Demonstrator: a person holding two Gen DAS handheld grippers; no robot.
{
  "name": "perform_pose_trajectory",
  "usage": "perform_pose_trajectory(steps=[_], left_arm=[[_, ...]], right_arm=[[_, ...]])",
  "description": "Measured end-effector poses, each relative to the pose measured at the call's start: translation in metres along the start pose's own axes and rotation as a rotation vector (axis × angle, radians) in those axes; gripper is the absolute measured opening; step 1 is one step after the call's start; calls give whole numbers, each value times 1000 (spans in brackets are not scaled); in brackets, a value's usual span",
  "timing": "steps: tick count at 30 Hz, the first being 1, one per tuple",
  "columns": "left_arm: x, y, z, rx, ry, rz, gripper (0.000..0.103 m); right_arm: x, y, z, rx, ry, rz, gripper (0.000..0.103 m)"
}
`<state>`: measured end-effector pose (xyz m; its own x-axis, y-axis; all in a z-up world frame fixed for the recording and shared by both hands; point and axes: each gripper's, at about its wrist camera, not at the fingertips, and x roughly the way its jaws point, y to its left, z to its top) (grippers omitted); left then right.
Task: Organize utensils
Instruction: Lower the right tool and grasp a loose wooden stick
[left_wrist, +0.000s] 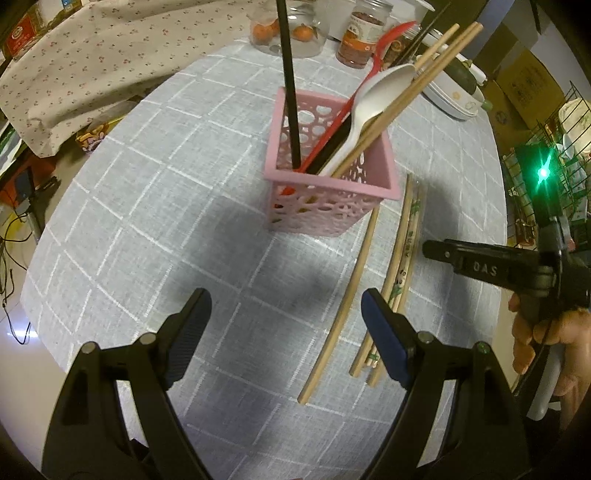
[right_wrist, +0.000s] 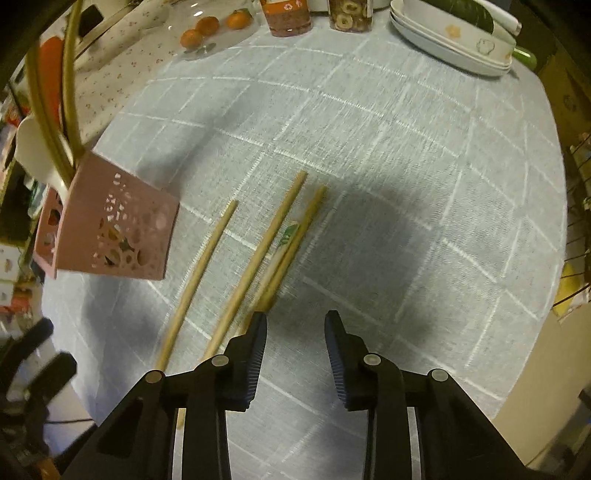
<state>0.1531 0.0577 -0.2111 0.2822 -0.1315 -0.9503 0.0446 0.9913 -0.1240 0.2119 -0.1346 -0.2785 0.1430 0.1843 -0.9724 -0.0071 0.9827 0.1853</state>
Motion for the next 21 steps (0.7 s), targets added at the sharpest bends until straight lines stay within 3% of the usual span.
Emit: perform_pose_trajectory(steps=[7,13,15,21], left_arm=[[1,3,0,-2,2,-1,83],[1,4,-1,10,3,3,83],[1,4,-2,15,3,3,83],[-4,-3,-5,41,-4,-26,83]], right_arm=[[13,4,8,34,26,28,24],[17,19,9,1,29,-12,24],[19,25,8,-26,44,-49,15],[17,8,0,-13,76,-33,7]])
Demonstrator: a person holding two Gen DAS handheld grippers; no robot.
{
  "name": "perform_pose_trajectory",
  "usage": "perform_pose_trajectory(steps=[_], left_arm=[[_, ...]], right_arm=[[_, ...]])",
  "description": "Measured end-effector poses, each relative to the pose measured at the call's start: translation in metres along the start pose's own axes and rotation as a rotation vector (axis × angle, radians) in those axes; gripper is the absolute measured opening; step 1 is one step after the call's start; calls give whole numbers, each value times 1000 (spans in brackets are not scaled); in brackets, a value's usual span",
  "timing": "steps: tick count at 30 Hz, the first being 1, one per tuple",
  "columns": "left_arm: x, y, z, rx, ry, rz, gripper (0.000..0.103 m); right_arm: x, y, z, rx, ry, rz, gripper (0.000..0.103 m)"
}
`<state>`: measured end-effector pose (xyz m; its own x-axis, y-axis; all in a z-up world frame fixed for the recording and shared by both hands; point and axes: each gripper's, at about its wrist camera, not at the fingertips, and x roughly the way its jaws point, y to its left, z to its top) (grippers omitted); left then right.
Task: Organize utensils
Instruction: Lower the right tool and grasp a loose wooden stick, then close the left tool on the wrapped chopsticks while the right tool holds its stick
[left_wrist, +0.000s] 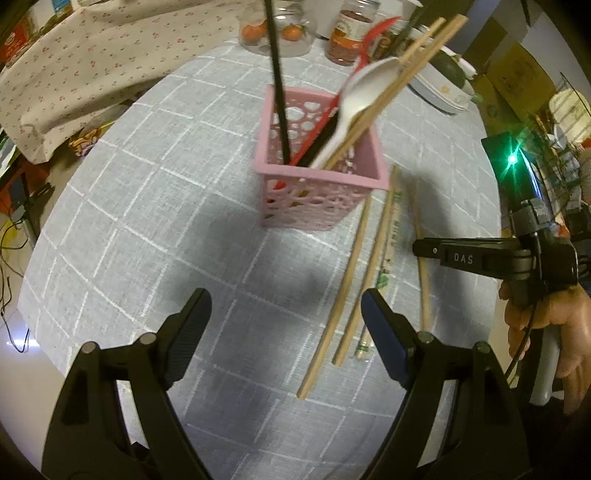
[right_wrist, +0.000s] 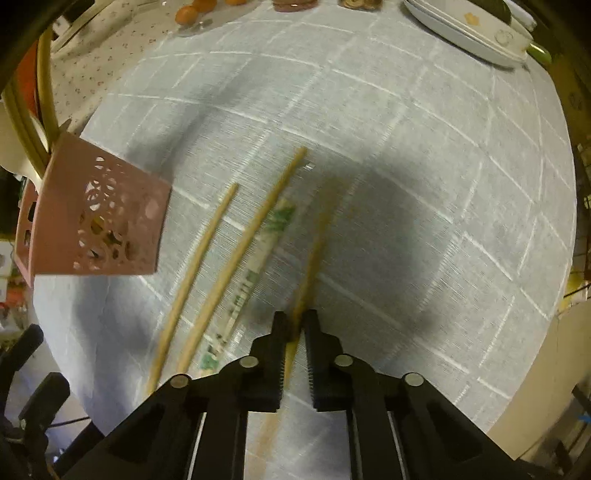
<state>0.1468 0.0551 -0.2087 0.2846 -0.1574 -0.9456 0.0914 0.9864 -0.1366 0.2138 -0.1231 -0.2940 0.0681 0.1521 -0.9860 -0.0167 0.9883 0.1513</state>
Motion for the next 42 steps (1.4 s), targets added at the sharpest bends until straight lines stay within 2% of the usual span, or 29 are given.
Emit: perform_pose_trajectory(steps=[6,8,10,12,15,18,22,27,38,42], left_arm=[[-2,-26,-7,88,0,-58,82],[-1,-36,-10,118,-5,-66,76],[6,-47,-14,147,12,-88,56],[16,-60,-16,175,41,-118,43],[31,-76,-17,220,40,-119,34],[43,-89,-11,265,7,-114,25],[63,-102,3,298,-37,-133,25],[79,-114,7,331,-62,-92,25],[89,-116,26,282,-81,-76,25],[97,-120,31,262,-61,-64,25]], right_arm=[[-22,-30,-16,19,-41,62,7],[-31,-38,-23,24,-61,79,7],[-37,-45,-32,25,-72,91,7],[-41,-51,-38,21,-78,101,7],[-44,-69,-45,24,-83,112,7],[-50,-90,-51,28,-83,123,7],[-60,-101,-61,34,-81,131,7],[-58,-118,-65,52,-74,139,7],[-61,-123,-65,48,-79,165,7],[-64,-124,-68,48,-82,168,7]])
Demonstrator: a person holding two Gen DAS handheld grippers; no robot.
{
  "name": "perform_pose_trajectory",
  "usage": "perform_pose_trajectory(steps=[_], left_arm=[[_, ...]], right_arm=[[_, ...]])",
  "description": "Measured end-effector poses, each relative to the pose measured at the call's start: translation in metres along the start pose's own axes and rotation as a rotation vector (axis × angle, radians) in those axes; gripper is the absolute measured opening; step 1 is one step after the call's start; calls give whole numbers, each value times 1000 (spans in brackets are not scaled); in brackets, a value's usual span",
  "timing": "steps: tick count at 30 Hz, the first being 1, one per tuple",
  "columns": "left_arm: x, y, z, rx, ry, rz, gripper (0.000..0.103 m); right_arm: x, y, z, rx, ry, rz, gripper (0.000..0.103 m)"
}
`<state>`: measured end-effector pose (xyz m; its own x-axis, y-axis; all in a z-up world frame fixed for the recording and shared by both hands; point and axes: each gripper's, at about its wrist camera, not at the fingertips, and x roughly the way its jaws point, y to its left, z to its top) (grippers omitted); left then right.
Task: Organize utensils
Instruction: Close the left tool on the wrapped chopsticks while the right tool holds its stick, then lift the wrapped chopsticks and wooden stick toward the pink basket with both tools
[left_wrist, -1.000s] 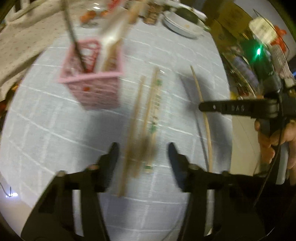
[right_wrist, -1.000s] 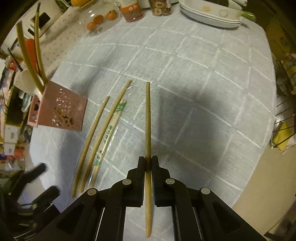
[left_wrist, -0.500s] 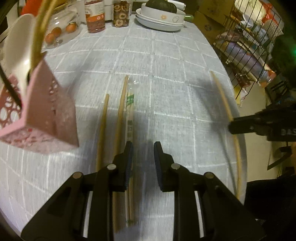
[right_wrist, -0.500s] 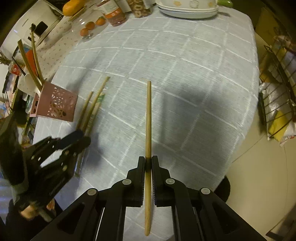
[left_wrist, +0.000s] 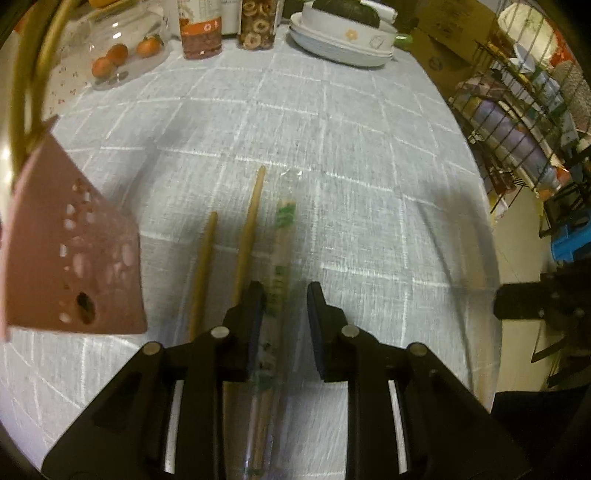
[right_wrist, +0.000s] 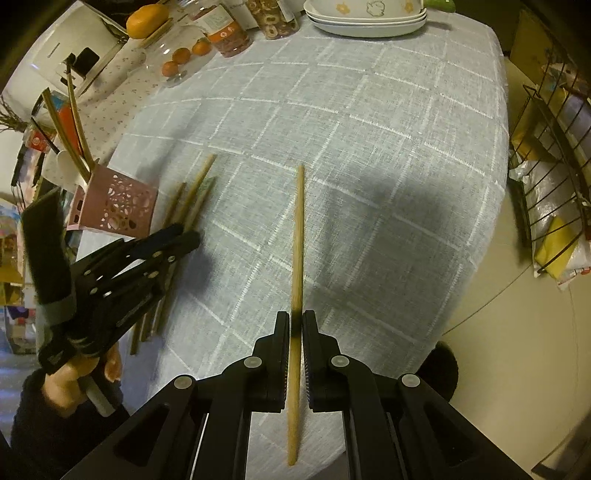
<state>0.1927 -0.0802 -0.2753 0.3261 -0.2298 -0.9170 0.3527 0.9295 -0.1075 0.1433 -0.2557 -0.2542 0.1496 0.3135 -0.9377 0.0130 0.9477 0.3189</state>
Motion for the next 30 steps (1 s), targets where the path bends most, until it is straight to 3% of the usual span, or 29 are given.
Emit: perform_pose_trajectory(steps=[4,9,14,18,19,20,22,30], left_arm=[[1,-4,5,2,-2,5,25],[0,-5,7,-25,51,-29,24],[2,-11,12,-10,36,-17,24],[9,-13,19,-16,23,-2,24],[10,-14,21,-19,23,2,24],[10,-15,23,-20,20,7,24],[11,-16,24,-16,22,28,12],[-21,-23,18,12,-20,7,11]], right_arm=[[0,-1,-1,9,-2,-3,7],[1,-5,0,28,-1,3,7],[6,-12,6,76,15,-7,9],[8,-19,11,91,17,-22,25],[8,-21,12,99,17,-26,25],[9,-24,13,107,16,-30,25],[9,-26,15,117,11,-33,25],[18,-24,28,135,6,-50,25]])
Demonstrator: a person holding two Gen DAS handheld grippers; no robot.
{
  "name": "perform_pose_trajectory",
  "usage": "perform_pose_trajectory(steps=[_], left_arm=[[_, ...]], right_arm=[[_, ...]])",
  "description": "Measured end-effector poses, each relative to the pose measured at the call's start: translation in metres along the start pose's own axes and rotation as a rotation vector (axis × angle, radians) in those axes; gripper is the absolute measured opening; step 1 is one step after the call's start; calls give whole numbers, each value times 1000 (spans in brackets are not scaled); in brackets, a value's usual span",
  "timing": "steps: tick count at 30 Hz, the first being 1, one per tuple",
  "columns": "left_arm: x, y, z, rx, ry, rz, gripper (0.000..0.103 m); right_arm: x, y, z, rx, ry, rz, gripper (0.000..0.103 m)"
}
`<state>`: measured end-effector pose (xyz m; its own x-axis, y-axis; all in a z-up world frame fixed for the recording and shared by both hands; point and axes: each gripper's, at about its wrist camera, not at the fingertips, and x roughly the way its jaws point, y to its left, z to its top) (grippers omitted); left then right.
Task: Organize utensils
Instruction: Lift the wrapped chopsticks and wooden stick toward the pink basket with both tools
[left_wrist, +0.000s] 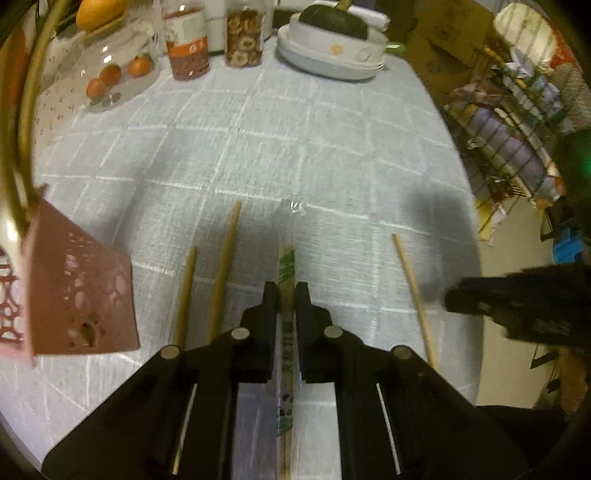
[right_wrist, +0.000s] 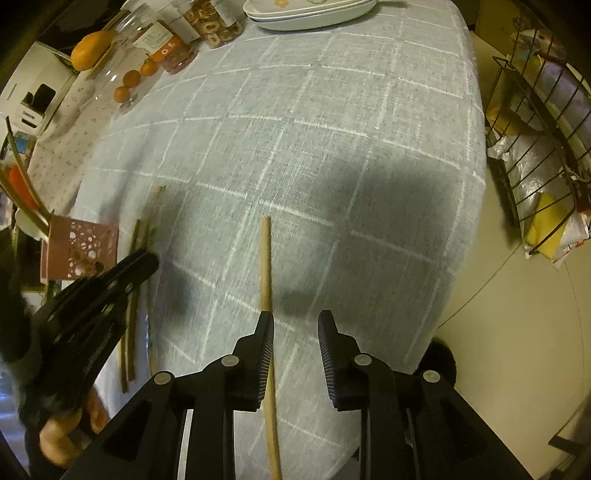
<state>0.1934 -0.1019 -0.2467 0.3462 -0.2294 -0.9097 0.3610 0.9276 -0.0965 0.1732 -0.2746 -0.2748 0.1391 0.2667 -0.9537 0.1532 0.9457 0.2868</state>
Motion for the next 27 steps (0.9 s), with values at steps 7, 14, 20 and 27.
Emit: perform_pose_trajectory(steps=[7,14,20,27], left_arm=[[-41,-3,-10,21,-62,-43,11],[-66,4,-18,23,-102,-59,11],[-81,7,-24,35,-133,-61,11],[-113,15,-33,32,-202,-68,11]], right_arm=[[12,23,9,-27,-8,-18,25],[32,49,3,-158,-34,-127,13],[30,53,-10,-205,-81,-128,6],[-23,70,-37,-259,-253,-54,6]])
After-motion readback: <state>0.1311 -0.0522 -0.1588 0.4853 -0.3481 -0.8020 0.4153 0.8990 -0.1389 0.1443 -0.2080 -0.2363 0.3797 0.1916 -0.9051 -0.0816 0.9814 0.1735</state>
